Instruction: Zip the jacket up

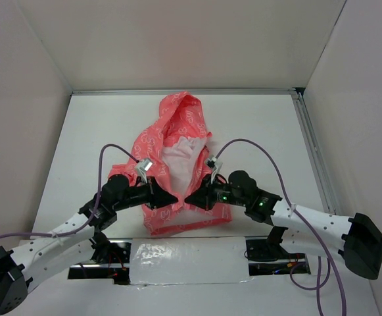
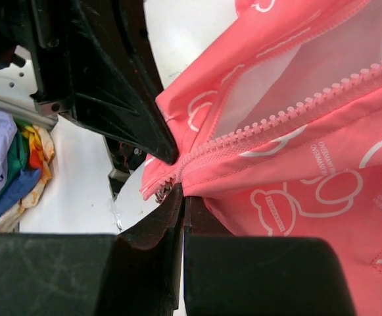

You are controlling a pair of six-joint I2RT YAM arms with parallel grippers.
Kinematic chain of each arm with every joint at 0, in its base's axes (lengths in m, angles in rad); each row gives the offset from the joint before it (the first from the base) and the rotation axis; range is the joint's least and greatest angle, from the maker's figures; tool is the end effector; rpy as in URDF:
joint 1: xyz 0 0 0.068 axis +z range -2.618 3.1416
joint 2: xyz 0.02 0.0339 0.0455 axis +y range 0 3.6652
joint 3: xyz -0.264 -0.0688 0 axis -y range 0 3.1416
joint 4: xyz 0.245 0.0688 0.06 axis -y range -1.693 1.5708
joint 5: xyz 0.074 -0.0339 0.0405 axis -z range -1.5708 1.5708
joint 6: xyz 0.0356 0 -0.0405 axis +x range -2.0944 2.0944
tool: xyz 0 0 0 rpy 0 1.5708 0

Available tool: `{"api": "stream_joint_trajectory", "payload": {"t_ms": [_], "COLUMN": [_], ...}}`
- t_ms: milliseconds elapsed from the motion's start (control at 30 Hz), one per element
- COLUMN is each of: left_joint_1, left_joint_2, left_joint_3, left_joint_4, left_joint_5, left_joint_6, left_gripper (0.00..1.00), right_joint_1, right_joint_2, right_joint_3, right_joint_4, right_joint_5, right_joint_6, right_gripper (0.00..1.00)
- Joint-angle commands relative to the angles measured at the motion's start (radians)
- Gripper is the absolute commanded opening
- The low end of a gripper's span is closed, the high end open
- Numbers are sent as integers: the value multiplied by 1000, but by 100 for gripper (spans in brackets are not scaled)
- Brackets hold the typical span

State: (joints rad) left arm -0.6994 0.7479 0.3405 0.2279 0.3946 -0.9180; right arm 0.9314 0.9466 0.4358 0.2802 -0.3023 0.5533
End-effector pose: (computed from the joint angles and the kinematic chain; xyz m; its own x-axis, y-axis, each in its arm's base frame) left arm 0.1292 -0.1266 0.2320 -0.7850 -0.2979 -0.5431 0.4283 0.3725 -0.8233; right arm 0.1191 0.1780 0.2356 -0.6095 0.0211 -0.7925 -0.7272 0.3832 0.5695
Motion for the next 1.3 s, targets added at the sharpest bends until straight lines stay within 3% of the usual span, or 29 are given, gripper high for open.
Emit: {"api": "stream_joint_trajectory", "payload": {"t_ms": [0,600,1267], "left_joint_1": [-6,-8,-8], "left_joint_2": [-25,-21,-42], "left_joint_3": [-6,8,-28], "left_joint_4": [67,70,106], "left_joint_5": [-14,-28,-2], "left_joint_6": [27,34,38], "left_gripper": [0,0,0], "right_joint_1": [-6,-6,-23], "right_joint_2": [21,-63,-72], "right_joint_3": [69,-2,20], "right_joint_4": [-84,-114,-93], "right_joint_5": [40,-100,-52], "right_joint_6": [43,-10,36], "right_gripper": [0,0,0]}}
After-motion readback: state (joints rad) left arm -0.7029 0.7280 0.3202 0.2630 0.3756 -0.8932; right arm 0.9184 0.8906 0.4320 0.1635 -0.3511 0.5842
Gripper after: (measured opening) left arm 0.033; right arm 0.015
